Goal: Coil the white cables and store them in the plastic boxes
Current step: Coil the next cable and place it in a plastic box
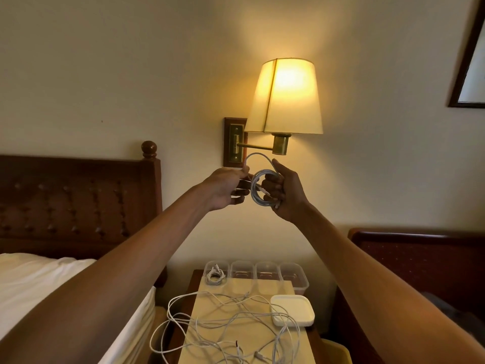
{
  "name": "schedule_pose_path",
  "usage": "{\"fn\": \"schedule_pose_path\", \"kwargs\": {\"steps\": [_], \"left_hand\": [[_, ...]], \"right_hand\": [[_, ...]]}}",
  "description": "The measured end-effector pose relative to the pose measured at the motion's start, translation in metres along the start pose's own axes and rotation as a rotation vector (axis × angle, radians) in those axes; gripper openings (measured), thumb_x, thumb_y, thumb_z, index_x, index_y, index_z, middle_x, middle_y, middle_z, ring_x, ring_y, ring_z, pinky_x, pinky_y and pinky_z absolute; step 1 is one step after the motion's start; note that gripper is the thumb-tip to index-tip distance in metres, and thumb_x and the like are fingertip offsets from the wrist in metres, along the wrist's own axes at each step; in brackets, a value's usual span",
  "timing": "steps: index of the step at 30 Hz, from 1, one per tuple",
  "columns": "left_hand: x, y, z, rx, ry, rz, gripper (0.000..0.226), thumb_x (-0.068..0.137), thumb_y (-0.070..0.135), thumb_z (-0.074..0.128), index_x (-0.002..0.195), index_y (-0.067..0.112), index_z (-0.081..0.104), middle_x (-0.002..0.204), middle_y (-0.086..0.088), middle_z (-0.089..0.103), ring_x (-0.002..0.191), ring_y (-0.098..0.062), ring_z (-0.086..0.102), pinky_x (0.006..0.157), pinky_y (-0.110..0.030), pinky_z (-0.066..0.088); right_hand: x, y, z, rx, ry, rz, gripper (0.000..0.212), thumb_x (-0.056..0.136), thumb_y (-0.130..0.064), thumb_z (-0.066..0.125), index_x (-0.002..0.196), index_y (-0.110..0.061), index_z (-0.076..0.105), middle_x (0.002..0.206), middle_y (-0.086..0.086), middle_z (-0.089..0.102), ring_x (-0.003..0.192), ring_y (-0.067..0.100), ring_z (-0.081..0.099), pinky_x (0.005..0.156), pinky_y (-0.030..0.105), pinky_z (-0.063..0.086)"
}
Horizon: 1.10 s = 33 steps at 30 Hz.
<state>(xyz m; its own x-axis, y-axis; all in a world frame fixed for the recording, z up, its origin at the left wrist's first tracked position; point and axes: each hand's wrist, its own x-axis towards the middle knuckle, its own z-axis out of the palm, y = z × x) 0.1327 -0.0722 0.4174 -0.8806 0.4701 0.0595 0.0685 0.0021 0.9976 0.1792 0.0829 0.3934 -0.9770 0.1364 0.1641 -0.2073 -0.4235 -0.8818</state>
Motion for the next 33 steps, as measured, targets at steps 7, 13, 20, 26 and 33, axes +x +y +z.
{"fn": "schedule_pose_path", "kwargs": {"steps": [7, 13, 20, 26, 33], "left_hand": [[-0.002, -0.001, -0.003, 0.1, -0.14, -0.029, 0.035, 0.094, 0.038, 0.061, 0.115, 0.01, 0.061, 0.111, -0.008, 0.062, 0.104, -0.024, 0.054, 0.083, -0.036, 0.044], [-0.005, -0.001, 0.001, 0.148, -0.186, -0.052, 0.035, 0.085, 0.029, 0.074, 0.112, 0.01, 0.062, 0.104, -0.008, 0.054, 0.09, -0.021, 0.048, 0.072, -0.03, 0.045], [-0.009, 0.001, 0.004, 0.122, -0.283, -0.083, 0.043, 0.085, 0.017, 0.076, 0.123, 0.007, 0.058, 0.09, -0.013, 0.066, 0.078, -0.021, 0.062, 0.069, -0.029, 0.056], [-0.009, 0.001, 0.01, -0.032, -0.292, -0.084, 0.031, 0.085, 0.003, 0.072, 0.113, 0.003, 0.059, 0.099, -0.021, 0.074, 0.089, -0.03, 0.073, 0.074, -0.033, 0.061], [-0.014, 0.015, -0.005, 0.198, -0.463, -0.15, 0.041, 0.087, 0.001, 0.067, 0.126, 0.002, 0.057, 0.097, -0.014, 0.07, 0.087, -0.021, 0.066, 0.075, -0.028, 0.055]], "right_hand": [[0.002, -0.001, 0.0, -0.008, 0.031, -0.058, 0.048, 0.1, -0.041, 0.043, 0.061, -0.015, 0.037, 0.049, -0.004, 0.031, 0.038, 0.007, 0.027, 0.039, 0.019, 0.028], [0.004, 0.0, 0.006, -0.106, 0.142, -0.123, 0.045, 0.1, -0.04, 0.045, 0.065, -0.011, 0.048, 0.048, -0.003, 0.041, 0.041, 0.008, 0.04, 0.049, 0.022, 0.036], [0.01, 0.001, 0.004, -0.152, 0.237, -0.175, 0.043, 0.099, -0.041, 0.047, 0.066, -0.012, 0.047, 0.056, 0.0, 0.039, 0.05, 0.011, 0.038, 0.056, 0.025, 0.037], [0.008, 0.003, 0.006, -0.153, 0.225, -0.196, 0.041, 0.1, -0.039, 0.047, 0.069, -0.013, 0.05, 0.055, -0.001, 0.039, 0.048, 0.009, 0.037, 0.05, 0.022, 0.034], [0.007, -0.003, 0.0, -0.215, 0.308, -0.236, 0.038, 0.1, -0.038, 0.047, 0.071, -0.014, 0.049, 0.054, -0.003, 0.039, 0.052, 0.012, 0.035, 0.052, 0.025, 0.031]]}}
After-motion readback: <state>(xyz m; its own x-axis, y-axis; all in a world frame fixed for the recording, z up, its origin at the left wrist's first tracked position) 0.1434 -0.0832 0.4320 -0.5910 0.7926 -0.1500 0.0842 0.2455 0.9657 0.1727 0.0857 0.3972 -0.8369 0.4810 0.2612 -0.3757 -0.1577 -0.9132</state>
